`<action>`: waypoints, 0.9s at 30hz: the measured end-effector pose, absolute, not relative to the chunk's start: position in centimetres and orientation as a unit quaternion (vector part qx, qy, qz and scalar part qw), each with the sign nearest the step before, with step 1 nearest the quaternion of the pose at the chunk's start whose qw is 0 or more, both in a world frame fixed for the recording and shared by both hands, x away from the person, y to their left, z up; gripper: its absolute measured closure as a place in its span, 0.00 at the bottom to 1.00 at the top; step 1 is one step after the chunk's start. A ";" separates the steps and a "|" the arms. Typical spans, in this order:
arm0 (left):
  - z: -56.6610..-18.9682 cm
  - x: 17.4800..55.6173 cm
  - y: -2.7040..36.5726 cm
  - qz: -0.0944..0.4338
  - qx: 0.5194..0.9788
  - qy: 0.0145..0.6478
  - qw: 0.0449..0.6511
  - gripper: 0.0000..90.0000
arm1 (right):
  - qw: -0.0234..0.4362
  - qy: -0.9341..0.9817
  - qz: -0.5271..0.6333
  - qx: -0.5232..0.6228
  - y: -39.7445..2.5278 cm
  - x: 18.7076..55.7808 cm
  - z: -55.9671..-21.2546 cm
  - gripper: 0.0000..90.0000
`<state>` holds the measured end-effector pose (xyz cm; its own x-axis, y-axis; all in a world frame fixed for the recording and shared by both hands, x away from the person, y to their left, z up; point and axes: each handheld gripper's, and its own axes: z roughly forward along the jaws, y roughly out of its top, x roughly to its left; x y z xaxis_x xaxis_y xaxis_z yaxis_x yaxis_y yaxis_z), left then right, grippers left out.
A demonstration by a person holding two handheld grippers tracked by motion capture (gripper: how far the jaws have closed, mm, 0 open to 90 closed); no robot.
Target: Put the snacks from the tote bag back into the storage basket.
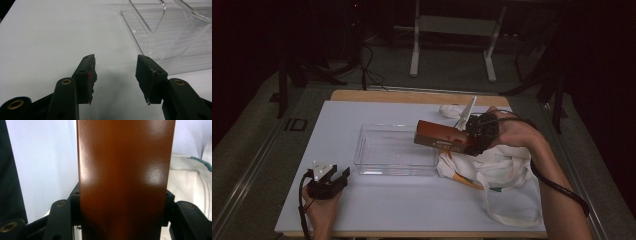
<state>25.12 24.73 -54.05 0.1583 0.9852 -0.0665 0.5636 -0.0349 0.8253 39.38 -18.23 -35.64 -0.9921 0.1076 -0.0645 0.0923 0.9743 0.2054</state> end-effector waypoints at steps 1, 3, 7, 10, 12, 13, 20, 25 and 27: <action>-54.1 25.1 24.7 0.281 0.662 0.585 0.375 0.56 | 0.037 0.993 0.102 0.049 -18.1 39.4 -35.7 0.48; -54.1 25.1 24.7 0.281 0.662 0.585 0.375 0.56 | 0.036 0.993 0.102 0.048 -17.8 39.4 -35.7 0.48; -54.1 25.1 24.7 0.280 0.662 0.585 0.375 0.56 | 0.033 0.993 0.105 0.044 -17.4 39.5 -35.8 0.48; -54.1 25.1 24.7 0.280 0.662 0.585 0.375 0.56 | 0.032 0.993 0.104 0.043 -17.0 39.5 -35.9 0.48; -54.1 25.1 24.8 0.280 0.662 0.585 0.376 0.56 | 0.031 0.993 0.103 0.040 -16.8 39.5 -36.0 0.48; -54.1 25.1 24.8 0.280 0.662 0.585 0.376 0.56 | 0.030 0.994 0.102 0.040 -16.7 39.6 -36.0 0.48; -54.0 25.1 24.7 0.280 0.662 0.585 0.376 0.56 | 0.027 0.994 0.100 0.036 -16.1 39.7 -36.3 0.48; -54.0 25.1 24.8 0.280 0.662 0.585 0.376 0.56 | 0.025 0.994 0.098 0.031 -15.6 39.6 -36.5 0.48; -54.1 25.1 24.8 0.280 0.661 0.585 0.376 0.56 | 0.025 0.994 0.098 0.030 -15.4 39.7 -36.6 0.48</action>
